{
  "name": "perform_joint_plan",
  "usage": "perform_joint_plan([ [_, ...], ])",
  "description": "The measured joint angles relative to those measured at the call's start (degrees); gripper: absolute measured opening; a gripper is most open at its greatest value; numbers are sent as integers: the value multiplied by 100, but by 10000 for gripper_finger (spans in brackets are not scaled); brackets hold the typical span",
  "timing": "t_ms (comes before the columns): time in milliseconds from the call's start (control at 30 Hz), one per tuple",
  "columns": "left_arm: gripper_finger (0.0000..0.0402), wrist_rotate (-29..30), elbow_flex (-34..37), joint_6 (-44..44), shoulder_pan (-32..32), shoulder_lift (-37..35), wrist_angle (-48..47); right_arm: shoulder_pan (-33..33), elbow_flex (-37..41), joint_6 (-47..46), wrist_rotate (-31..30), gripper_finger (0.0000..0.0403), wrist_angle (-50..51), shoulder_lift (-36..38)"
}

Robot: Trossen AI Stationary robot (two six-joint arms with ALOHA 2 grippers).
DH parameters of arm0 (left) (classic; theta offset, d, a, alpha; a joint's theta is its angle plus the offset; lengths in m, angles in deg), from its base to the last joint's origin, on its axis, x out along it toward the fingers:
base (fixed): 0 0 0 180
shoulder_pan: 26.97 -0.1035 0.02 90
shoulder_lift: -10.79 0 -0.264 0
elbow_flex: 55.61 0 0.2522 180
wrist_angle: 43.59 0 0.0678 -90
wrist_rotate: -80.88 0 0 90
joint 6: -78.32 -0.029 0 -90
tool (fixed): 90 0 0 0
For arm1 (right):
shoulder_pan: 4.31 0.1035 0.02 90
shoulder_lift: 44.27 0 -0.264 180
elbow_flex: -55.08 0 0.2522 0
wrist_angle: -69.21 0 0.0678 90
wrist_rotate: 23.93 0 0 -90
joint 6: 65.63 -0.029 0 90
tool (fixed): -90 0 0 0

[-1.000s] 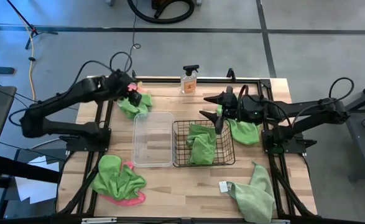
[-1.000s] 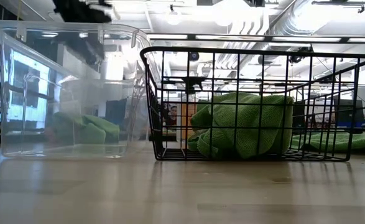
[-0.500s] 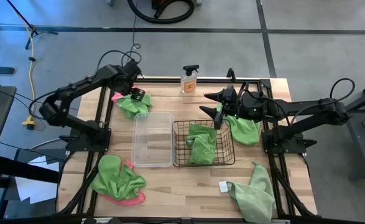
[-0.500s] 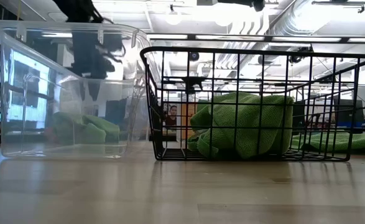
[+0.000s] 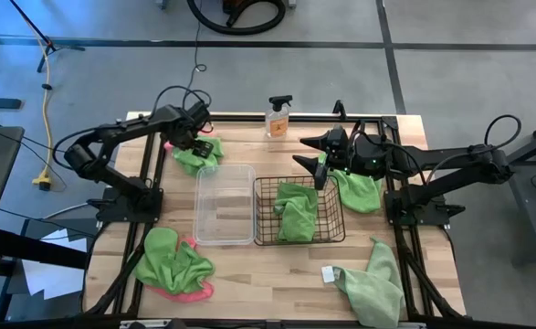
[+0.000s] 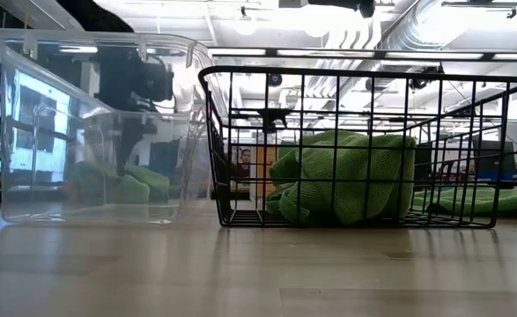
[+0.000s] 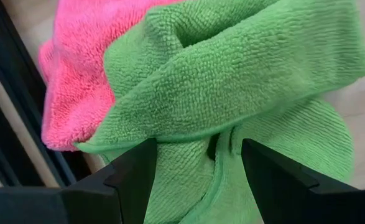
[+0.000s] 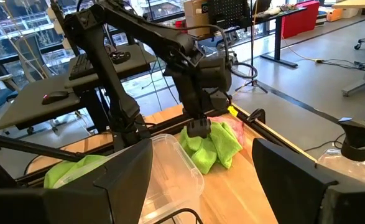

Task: Sort microfiber towel by color & place in baskets
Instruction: Put the green towel into the wire basket

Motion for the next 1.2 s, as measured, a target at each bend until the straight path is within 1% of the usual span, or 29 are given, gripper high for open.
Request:
perform_joint_plan([
  [267, 225, 71, 240, 54, 10, -2, 252, 0, 0, 0, -2, 272, 0, 0],
  [367, 207, 72, 281, 54, 10, -17, 270, 0, 0, 9, -2, 272, 4, 0],
  [467, 160, 72, 286, 49, 10, -133, 292, 0, 0, 20, -2, 272, 49, 0],
  [500, 137, 72, 286, 21, 10, -183, 302, 0, 0, 20, -2, 272, 75, 0],
  [633, 28, 70, 286, -151, 10, -445, 307, 0, 0, 20, -2, 272, 118, -2],
  [667, 15, 70, 286, -171, 10, -528, 305, 0, 0, 20, -2, 272, 128, -2],
  [933, 4, 68, 220, -114, -7, -1310, 294, 0, 0, 33, -4, 272, 131, -2],
  [1200, 1, 68, -302, -99, -7, -2147, 301, 0, 0, 66, -4, 272, 131, -2],
])
